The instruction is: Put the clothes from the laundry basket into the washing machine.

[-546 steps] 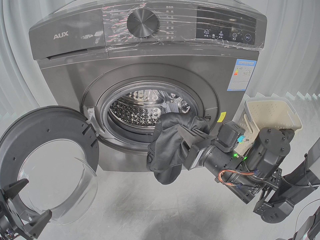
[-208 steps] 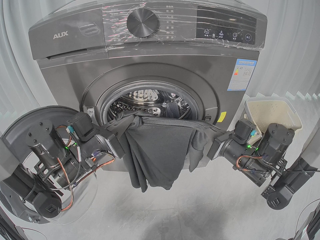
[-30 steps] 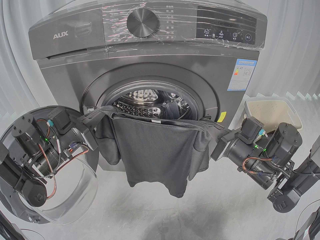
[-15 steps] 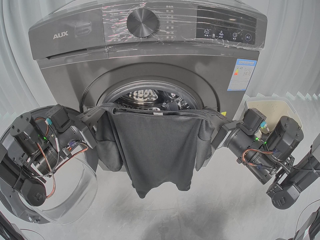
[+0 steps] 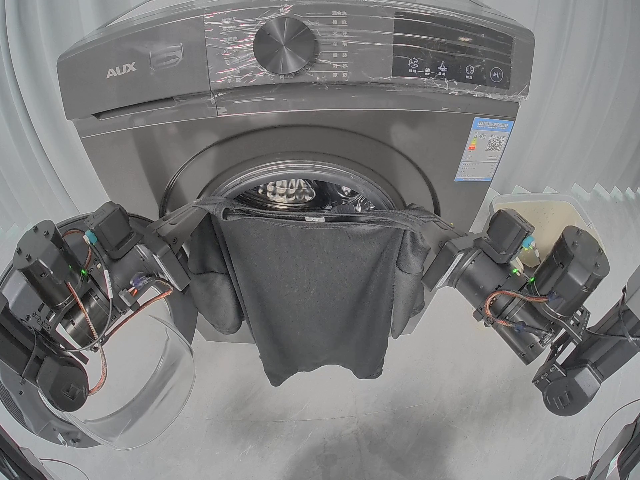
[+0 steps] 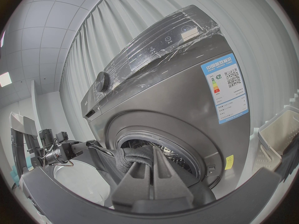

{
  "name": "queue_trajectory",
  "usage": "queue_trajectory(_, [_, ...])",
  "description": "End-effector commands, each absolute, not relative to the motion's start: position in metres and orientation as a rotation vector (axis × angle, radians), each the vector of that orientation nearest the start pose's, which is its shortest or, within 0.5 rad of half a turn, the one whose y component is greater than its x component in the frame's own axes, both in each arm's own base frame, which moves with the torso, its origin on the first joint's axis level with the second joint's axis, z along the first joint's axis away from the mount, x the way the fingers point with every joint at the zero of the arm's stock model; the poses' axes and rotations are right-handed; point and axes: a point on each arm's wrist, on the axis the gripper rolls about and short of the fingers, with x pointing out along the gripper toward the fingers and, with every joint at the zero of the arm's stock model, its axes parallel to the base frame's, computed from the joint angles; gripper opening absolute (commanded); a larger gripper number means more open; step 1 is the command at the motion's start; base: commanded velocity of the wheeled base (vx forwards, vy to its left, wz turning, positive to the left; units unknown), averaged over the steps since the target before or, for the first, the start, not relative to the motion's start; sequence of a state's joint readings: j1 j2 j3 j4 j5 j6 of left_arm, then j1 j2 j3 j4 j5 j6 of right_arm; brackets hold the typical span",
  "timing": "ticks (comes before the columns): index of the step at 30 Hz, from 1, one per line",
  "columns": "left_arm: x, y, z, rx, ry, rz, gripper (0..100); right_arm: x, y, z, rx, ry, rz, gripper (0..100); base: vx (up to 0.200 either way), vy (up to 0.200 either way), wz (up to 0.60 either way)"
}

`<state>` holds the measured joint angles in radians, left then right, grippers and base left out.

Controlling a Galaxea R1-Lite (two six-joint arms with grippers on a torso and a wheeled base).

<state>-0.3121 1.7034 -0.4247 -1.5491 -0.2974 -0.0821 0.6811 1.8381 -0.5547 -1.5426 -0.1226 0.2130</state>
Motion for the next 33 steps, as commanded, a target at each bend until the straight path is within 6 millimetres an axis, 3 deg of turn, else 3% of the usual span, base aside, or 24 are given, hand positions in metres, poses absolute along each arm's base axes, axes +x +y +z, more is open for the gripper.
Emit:
queue_trajectory(1, [0.244, -0.086, 0.180, -0.082, -0.254, -0.618, 0, 0.235, 0.187, 0.170, 0.310, -0.182, 0.581, 0, 0.000, 0.000, 0.00])
queue_trajectory(14, [0.242, -0.093, 0.169, -0.086, -0.205, -0.646, 0, 0.229, 0.183, 0.159, 0.292, -0.136, 0.592, 0, 0.000, 0.000, 0.00])
queue_trajectory(18, [0.247, -0.120, 0.155, -0.089, -0.157, -0.726, 0, 0.220, 0.178, 0.142, 0.256, -0.059, 0.593, 0, 0.000, 0.000, 0.00])
queue_trajectory(19, [0.248, -0.126, 0.154, -0.090, -0.152, -0.744, 0, 0.218, 0.178, 0.138, 0.249, -0.041, 0.596, 100, 0.000, 0.000, 0.00])
queue_trajectory(22, [0.252, -0.144, 0.147, -0.099, -0.135, -0.749, 0, 0.215, 0.177, 0.128, 0.237, 0.005, 0.596, 100, 0.000, 0.000, 0.00])
queue_trajectory(25, [0.258, -0.156, 0.148, -0.109, -0.155, -0.725, 0, 0.212, 0.175, 0.103, 0.187, 0.103, 0.593, 100, 0.000, 0.000, 0.00])
queue_trajectory(28, [0.260, -0.158, 0.149, -0.113, -0.160, -0.720, 0, 0.211, 0.175, 0.098, 0.176, 0.124, 0.594, 100, 0.000, 0.000, 0.00])
queue_trajectory(29, [0.266, -0.162, 0.156, -0.123, -0.195, -0.704, 0, 0.204, 0.173, 0.081, 0.139, 0.203, 0.614, 100, 0.000, 0.000, 0.00])
queue_trajectory(33, [0.268, -0.163, 0.158, -0.125, -0.204, -0.700, 0, 0.197, 0.175, 0.060, 0.096, 0.296, 0.633, 100, 0.000, 0.000, 0.00])
